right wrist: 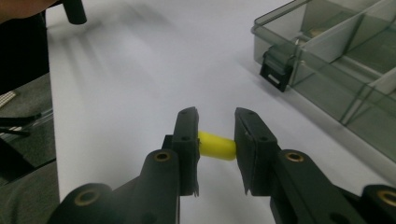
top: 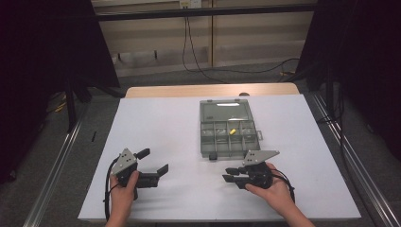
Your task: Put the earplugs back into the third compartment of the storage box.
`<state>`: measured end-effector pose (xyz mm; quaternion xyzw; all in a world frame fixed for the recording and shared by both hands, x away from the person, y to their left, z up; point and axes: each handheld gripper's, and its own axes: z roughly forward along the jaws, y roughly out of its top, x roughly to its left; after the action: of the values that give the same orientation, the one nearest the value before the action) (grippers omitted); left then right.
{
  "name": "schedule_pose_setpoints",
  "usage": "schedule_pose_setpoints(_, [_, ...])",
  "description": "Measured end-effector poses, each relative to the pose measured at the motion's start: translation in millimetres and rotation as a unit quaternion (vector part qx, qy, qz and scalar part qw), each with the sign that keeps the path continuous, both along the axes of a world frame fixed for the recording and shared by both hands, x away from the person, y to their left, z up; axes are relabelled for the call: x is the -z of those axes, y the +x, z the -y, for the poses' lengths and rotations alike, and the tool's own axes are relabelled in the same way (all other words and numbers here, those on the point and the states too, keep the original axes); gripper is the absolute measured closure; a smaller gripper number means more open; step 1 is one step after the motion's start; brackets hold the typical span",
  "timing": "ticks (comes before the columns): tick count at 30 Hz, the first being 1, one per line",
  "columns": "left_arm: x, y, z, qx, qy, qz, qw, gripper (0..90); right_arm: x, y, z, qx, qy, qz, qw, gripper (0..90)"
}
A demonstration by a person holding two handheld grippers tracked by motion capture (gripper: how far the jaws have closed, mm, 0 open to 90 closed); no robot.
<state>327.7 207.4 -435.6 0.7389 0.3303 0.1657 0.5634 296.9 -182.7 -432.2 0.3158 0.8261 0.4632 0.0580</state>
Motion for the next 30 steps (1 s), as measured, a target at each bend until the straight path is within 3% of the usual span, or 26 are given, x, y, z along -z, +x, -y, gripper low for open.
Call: schedule_pose_setpoints(30, [0.6,0.8,0.7,0.001,-0.002,-0.001,1.0,3.3,-26.1,40.2,21.4,0.062,-0.009,0.019,0.9978,71.0])
